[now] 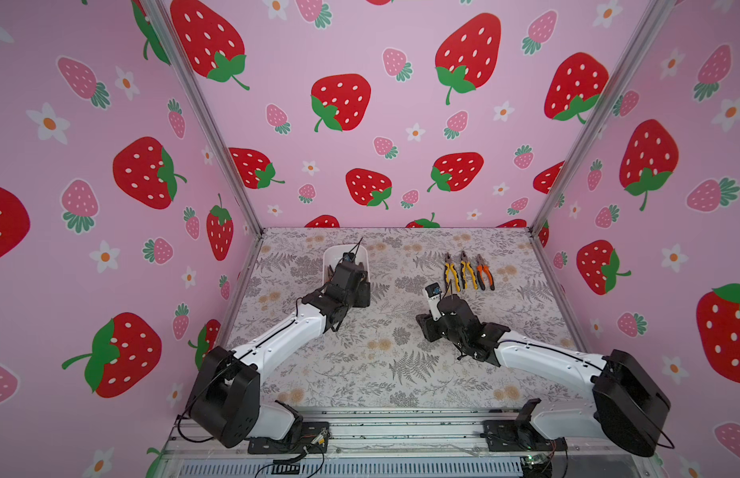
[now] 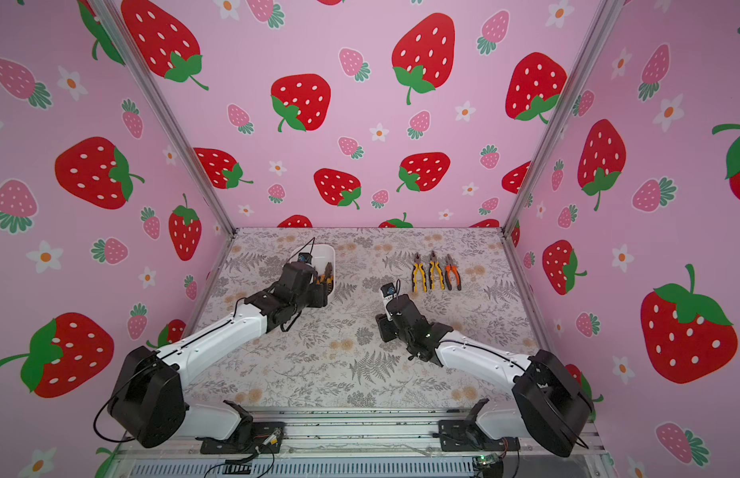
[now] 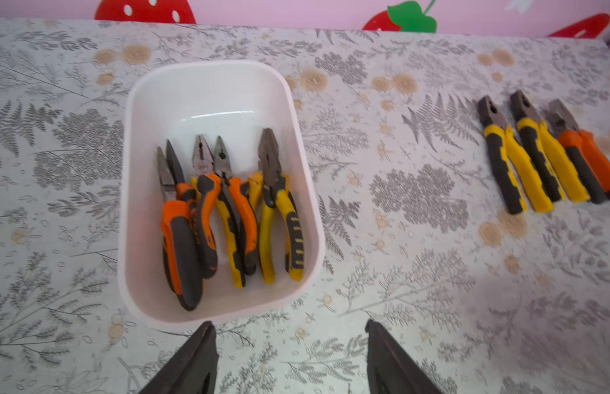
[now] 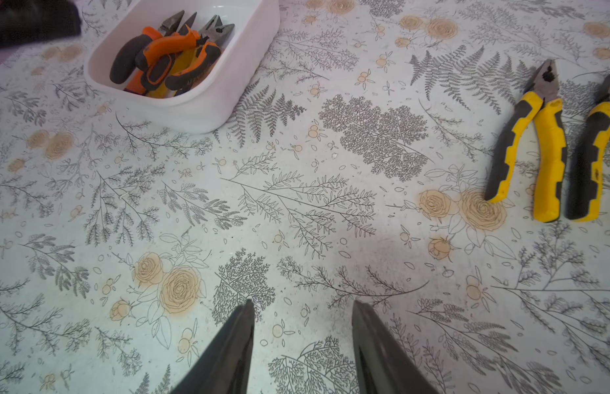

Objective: Take the pliers out of the storage box
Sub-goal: Pick up the pliers from the storage box.

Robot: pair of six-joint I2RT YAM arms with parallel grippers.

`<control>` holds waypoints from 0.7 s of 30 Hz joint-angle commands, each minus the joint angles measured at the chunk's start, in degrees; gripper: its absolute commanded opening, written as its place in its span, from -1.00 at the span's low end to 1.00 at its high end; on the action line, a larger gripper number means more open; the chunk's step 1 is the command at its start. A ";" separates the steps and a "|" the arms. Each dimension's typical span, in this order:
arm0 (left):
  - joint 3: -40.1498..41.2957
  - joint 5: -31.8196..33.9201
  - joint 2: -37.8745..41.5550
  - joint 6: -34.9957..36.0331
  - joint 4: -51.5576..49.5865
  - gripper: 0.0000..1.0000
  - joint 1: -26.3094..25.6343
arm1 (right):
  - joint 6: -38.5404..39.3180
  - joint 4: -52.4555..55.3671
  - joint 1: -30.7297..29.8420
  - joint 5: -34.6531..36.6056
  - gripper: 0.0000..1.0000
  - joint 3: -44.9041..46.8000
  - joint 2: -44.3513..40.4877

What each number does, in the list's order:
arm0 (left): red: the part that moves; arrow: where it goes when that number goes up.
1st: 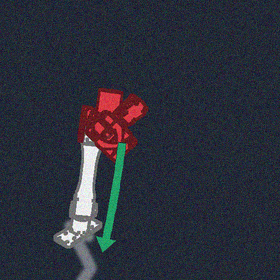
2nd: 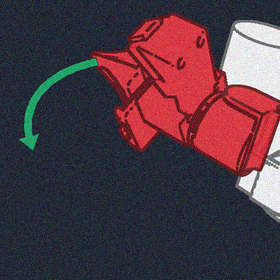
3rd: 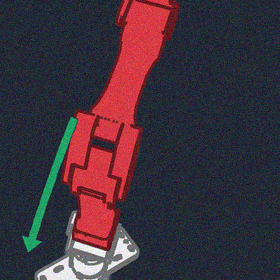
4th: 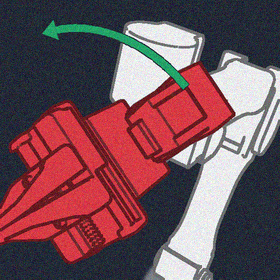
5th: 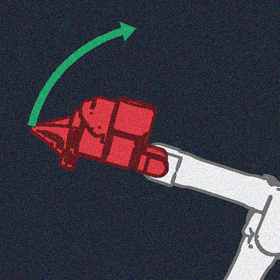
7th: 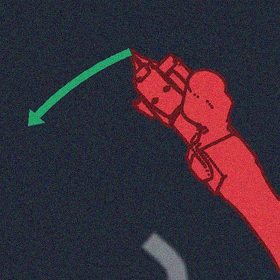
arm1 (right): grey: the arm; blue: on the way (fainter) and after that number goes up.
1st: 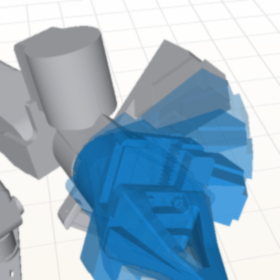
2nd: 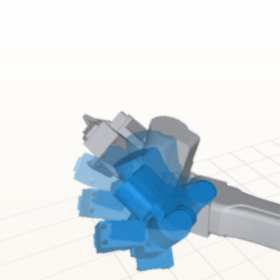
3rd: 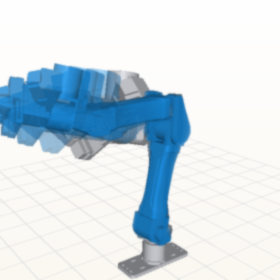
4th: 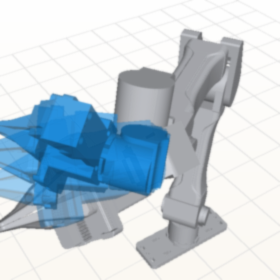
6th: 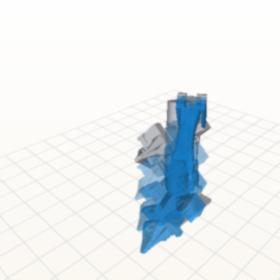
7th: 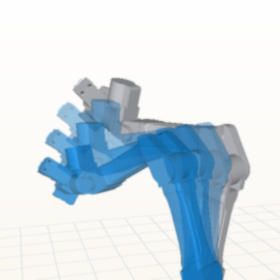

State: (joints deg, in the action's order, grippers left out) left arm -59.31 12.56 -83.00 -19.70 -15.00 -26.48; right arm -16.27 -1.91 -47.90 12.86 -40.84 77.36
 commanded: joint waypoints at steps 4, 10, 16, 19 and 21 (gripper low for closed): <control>-11.37 -5.27 -8.94 -0.31 -15.29 0.37 6.60 | 0.46 -0.17 -1.32 3.26 0.02 -0.46 -1.04; -18.23 -8.98 -17.88 -0.59 -21.44 0.18 8.53 | 0.50 -1.01 -1.27 4.18 0.02 0.63 -2.44; -19.50 -9.12 -20.33 -1.85 -21.31 0.05 8.77 | 0.54 -0.97 -1.29 4.26 0.02 0.50 -2.23; -20.38 -9.30 -20.73 -1.99 -21.26 -0.01 8.79 | 0.63 -0.99 -1.32 4.24 0.02 0.42 -2.22; -20.66 -9.37 -20.53 -1.95 -20.68 -0.02 8.79 | 0.69 -0.99 -1.32 4.23 0.02 0.41 -2.12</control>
State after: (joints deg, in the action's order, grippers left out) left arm -77.21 4.47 -103.68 -21.19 -35.00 -17.82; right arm -16.23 -2.35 -48.86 16.19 -40.84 75.94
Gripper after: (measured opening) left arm 0.494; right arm 0.512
